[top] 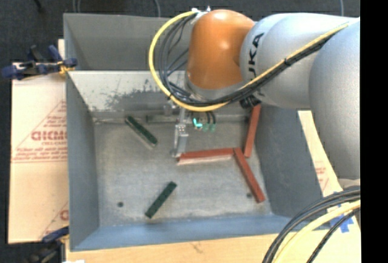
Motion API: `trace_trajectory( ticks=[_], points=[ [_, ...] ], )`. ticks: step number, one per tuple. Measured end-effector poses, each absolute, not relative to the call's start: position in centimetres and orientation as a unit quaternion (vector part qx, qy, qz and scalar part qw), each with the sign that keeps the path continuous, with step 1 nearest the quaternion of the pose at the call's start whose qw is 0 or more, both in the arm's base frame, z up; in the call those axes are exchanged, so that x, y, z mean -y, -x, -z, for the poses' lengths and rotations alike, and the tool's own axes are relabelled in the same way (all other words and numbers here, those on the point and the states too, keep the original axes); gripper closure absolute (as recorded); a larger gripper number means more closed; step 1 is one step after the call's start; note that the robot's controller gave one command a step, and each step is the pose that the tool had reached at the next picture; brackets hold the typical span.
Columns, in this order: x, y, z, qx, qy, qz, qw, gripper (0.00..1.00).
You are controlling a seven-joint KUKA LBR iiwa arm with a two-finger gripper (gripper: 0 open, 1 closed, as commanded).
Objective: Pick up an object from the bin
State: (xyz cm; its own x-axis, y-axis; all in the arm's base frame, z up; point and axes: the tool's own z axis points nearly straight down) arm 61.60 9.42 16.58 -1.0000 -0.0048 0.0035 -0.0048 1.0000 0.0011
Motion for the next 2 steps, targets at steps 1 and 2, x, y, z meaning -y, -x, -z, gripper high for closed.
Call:
trace_trajectory(
  ticks=[1,2],
  points=[
    [-9.4,-61.8,-17.0,1.000,-0.002,0.001,-0.002,0.00],
    [-6.7,-60.7,-12.8,1.000,-0.012,0.001,-0.006,0.00]
  ],
)
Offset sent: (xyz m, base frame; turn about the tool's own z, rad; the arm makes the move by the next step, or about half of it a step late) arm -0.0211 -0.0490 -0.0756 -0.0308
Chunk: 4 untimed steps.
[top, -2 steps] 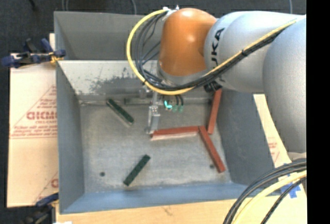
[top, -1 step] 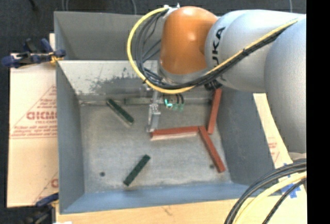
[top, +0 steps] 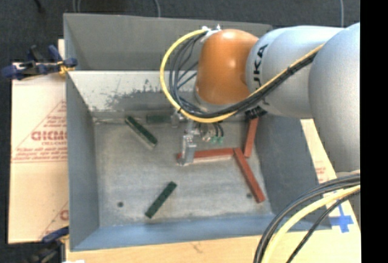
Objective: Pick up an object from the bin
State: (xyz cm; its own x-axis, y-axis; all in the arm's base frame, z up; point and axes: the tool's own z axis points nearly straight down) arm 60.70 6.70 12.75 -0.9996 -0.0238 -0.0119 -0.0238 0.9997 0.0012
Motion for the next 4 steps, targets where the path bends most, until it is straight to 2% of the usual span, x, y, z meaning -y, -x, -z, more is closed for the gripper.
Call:
trace_trajectory(
  ticks=[1,2,3,4],
  points=[
    [-5.5,-59.6,-8.7,-1.000,-0.030,0.000,0.000,0.00],
    [-3.8,-60.2,-7.2,-0.997,-0.074,0.000,0.002,1.00],
    [-3.8,-60.2,-7.2,-0.997,-0.074,-0.001,0.002,1.00],
    [-3.5,-60.8,-10.4,-0.999,-0.044,0.001,-0.002,1.00]
  ],
)
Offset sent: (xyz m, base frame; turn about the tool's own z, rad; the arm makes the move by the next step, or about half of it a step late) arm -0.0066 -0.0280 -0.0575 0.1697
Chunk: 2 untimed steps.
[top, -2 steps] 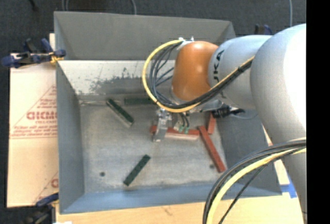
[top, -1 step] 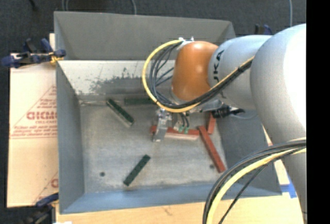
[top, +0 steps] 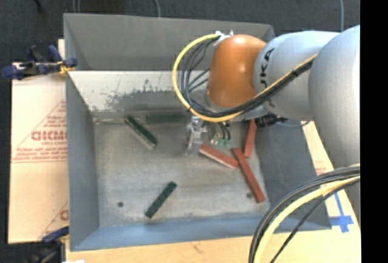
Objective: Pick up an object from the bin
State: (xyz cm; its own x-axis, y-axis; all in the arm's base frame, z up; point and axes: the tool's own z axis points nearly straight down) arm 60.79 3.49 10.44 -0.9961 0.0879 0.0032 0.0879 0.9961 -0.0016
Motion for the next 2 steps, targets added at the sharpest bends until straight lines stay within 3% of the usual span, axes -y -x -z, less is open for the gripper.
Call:
trace_trajectory(
  ticks=[1,2],
  points=[
    [-3.4,-57.6,-17.0,1.000,0.010,-0.001,0.002,1.00],
    [-1.1,-60.7,-23.3,1.000,-0.026,0.000,-0.001,1.00]
  ],
)
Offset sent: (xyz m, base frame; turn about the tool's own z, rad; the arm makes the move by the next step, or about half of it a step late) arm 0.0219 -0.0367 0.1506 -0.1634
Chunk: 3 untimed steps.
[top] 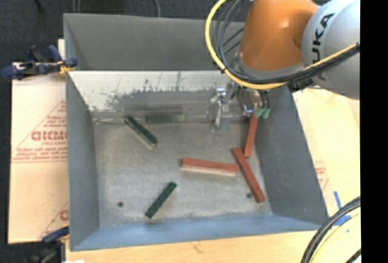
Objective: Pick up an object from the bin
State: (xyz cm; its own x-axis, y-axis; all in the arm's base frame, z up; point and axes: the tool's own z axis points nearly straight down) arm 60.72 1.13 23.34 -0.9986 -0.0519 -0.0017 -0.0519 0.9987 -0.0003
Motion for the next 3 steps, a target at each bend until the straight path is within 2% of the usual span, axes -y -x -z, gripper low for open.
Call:
trace_trajectory(
  ticks=[1,2,3],
  points=[
    [-1.8,-62.3,-26.5,-1.000,0.028,0.001,0.007,1.00],
    [-3.1,-57.8,-18.4,-1.000,0.022,-0.001,0.000,0.00],
    [-3.1,-57.9,-18.5,-1.000,0.022,-0.001,0.002,0.00]
  ],
)
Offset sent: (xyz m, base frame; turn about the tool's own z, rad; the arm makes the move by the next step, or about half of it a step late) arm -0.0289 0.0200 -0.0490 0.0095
